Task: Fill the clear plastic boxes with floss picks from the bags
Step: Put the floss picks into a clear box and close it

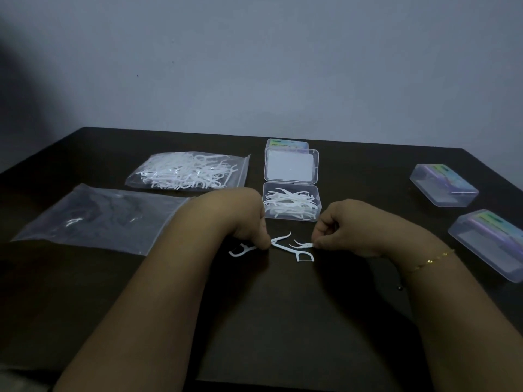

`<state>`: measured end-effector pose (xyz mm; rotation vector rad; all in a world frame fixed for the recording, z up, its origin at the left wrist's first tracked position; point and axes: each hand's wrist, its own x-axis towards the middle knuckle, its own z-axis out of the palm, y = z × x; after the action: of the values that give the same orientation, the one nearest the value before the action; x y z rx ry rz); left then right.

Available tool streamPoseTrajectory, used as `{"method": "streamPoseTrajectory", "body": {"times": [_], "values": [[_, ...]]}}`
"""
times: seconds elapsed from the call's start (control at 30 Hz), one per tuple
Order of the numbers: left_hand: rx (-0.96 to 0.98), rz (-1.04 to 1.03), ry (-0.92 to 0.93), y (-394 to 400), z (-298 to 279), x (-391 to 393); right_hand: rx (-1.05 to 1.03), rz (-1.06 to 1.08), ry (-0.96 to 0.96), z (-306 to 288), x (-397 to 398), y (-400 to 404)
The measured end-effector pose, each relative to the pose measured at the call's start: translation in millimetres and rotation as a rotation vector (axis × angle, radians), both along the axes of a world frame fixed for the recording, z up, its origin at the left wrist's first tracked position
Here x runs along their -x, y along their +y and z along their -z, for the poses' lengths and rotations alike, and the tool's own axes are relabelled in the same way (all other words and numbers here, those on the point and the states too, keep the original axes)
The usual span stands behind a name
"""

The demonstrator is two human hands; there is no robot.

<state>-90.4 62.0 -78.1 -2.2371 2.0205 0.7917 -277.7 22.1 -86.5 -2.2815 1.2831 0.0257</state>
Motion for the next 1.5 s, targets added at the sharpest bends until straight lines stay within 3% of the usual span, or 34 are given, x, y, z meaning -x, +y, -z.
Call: {"method": "streamPoseTrajectory", "body": {"times": [0.43, 0.8, 1.03, 1.17, 1.37, 1.5], "values": [[0.005, -0.018, -0.018, -0.3, 0.1, 0.7, 0.164, -0.015, -0.058, 14.5, -21.7, 13.6], [-0.020, -0.040, -0.043, -2.0, -1.7, -6.2, 0.132, 0.040, 0.111, 2.8, -10.4, 10.4], [-0.038, -0.041, -0.115, -4.1, 4.2, -3.6, 0.203, 0.011, 0.123, 4.8, -12.6, 12.8], [-0.008, -0.029, -0.093, -3.4, 4.0, -1.9, 0.198, 0.045, -0.082, 3.5, -12.2, 6.9], [0.092, -0.034, 0.074, -2.2, -2.9, -5.1, 0.293, 0.260, -0.648, 11.2, -10.5, -6.4], [0.259, -0.080, 0.232, -1.7, -7.2, -10.1, 0.285, 0.340, -0.781, 20.6, -13.5, -14.7]]}}
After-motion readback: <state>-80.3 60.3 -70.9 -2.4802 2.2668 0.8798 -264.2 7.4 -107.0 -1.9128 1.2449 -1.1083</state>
